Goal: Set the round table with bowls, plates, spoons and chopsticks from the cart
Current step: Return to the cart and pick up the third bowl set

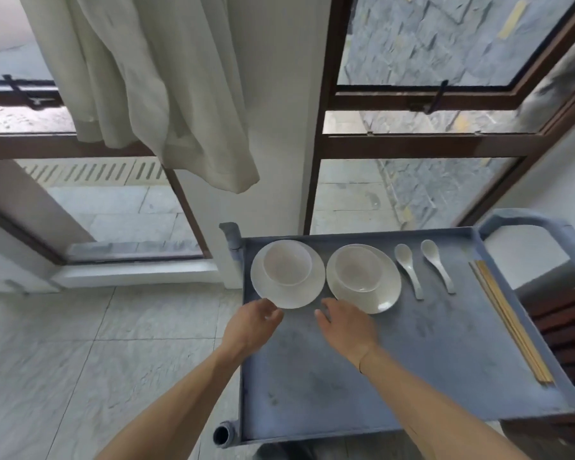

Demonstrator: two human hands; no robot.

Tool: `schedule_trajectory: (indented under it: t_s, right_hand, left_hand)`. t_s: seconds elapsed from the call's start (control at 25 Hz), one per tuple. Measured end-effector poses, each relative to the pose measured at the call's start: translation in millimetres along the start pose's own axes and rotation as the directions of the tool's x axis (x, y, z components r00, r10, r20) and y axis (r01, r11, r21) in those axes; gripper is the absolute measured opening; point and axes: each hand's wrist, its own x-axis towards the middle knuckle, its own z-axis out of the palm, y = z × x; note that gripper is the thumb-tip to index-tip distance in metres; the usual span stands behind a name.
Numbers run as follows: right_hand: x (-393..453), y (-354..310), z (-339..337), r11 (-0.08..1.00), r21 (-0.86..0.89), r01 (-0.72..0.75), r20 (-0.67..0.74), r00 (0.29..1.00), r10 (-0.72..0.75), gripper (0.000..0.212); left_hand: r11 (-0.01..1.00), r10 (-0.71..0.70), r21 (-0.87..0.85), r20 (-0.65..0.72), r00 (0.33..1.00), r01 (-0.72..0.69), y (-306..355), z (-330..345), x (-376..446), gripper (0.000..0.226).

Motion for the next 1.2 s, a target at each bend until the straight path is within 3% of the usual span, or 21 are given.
schedule_trajectory:
  t_s: [0.2, 0.36, 0.52, 0.68, 0.76, 1.2]
  right_hand:
    - [29.6, 0.1, 24.6, 0.971, 0.157, -0.181, 0.113, 0.98, 0.164, 0.049]
    - [43.0, -4.0, 39.2, 0.906, 0.329, -0.265, 0.16, 0.961, 0.224, 0.039]
    - [55.7, -9.2, 48.3, 0.668, 0.629, -0.396, 0.215, 0.915, 0.34, 0.032]
    - [67.7, -15.2, 56.9, 0.407, 0.771, -0.49, 0.279, 0.834, 0.477, 0.016]
    - [73.3, -16.0, 58.9, 0.328, 0.797, -0.508, 0.303, 0.805, 0.51, 0.016]
    - [57.9, -17.8, 40.7, 0.239, 0.85, -0.47, 0.329, 0.827, 0.456, 0.025]
  left_hand:
    - [0.934, -0.271, -0.246, -0.024, 0.962, 0.257, -5.9, 12.4, 17.1, 0.031]
    - [0.873, -0.386, -0.348, -0.061, 0.921, 0.342, -1.7, 20.7, 34.0, 0.025]
    - [0.797, -0.477, -0.46, -0.084, 0.875, 0.39, 4.9, 23.6, 48.2, 0.019]
    - [0.751, -0.535, -0.52, -0.118, 0.836, 0.407, 6.8, 25.5, 55.3, 0.011]
    - [0.761, -0.536, -0.504, -0.136, 0.833, 0.408, 5.7, 25.4, 56.0, 0.01]
    - [0.645, -0.578, -0.652, -0.073, 0.813, 0.4, 5.2, 24.1, 44.6, 0.02]
